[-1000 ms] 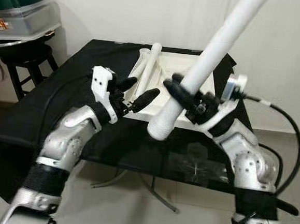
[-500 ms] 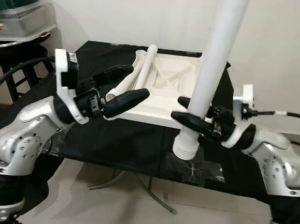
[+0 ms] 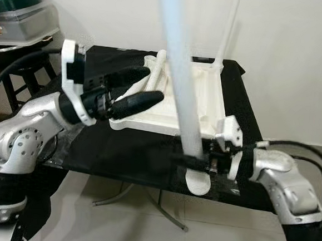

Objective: Building children table

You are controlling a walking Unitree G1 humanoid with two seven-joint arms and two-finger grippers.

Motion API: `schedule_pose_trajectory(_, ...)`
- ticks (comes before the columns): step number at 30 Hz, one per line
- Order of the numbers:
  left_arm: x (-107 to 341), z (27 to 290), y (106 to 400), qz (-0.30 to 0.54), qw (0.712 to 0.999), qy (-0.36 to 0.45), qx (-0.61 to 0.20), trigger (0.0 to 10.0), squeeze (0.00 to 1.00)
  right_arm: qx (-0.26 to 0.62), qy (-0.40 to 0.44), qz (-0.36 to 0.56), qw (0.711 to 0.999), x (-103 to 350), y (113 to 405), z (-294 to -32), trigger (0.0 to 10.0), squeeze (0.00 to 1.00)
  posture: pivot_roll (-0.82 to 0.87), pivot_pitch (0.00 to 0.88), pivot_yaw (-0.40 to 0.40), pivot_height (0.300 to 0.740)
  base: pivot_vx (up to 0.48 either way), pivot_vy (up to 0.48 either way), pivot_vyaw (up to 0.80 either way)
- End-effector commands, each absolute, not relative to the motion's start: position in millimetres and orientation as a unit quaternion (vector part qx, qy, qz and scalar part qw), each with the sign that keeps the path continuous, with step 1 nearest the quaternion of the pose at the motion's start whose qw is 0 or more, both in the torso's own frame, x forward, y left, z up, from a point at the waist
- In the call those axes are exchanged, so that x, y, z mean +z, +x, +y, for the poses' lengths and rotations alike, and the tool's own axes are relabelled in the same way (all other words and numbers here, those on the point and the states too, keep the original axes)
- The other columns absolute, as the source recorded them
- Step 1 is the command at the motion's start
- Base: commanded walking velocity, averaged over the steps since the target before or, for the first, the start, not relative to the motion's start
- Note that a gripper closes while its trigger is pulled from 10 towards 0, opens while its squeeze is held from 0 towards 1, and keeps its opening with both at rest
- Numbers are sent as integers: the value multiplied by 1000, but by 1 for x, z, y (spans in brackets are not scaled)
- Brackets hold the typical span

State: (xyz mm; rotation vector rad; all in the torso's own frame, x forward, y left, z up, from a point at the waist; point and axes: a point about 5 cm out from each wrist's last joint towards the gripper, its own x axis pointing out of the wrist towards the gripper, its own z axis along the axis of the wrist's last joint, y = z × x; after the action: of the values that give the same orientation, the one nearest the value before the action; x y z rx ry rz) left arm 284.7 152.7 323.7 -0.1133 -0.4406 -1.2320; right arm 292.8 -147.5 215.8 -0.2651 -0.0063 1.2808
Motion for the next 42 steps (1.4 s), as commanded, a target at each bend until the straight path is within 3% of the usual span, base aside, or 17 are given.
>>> schedule_pose_trajectory(1, 326, 152, 281, -190, 775, -42, -602, 10000, 0, 604, -144, -1, 784, 214, 290, -145, 10000, 0, -15, 77, 21, 740, 0, 0, 0)
schedule_pose_trajectory(6, 327, 147, 275, -174, 746, -31, -642, 10000, 0, 609, -153, -3, 778, 214, 292, -139, 10000, 0, -13, 77, 22, 740, 0, 0, 0)
schedule_pose_trajectory(20, 330, 127, 277, -190, 727, -95, -653, 10000, 0, 597, -166, -9, 785, 210, 298, -126, 10000, 0, -14, 72, 18, 740, 0, 0, 0)
schedule_pose_trajectory(21, 330, 123, 278, -195, 723, -106, -654, 7804, 0, 595, -167, -11, 786, 209, 299, -123, 10000, 0, -14, 71, 18, 740, 0, 0, 0)
schedule_pose_trajectory(22, 330, 119, 278, -197, 718, -117, -657, 2706, 0, 592, -166, -15, 789, 209, 300, -120, 10000, 0, -14, 71, 20, 740, 0, 0, 0)
schedule_pose_trajectory(23, 331, 117, 277, -199, 711, -124, -663, 0, 0, 590, -164, -18, 790, 210, 301, -118, 10000, 0, -13, 71, 20, 740, 0, 0, 0)
schedule_pose_trajectory(42, 340, 113, 274, -213, 708, -84, -668, 0, 0, 576, -161, -20, 801, 207, 308, -114, 10000, 0, -19, 71, 9, 740, 0, 0, 0)
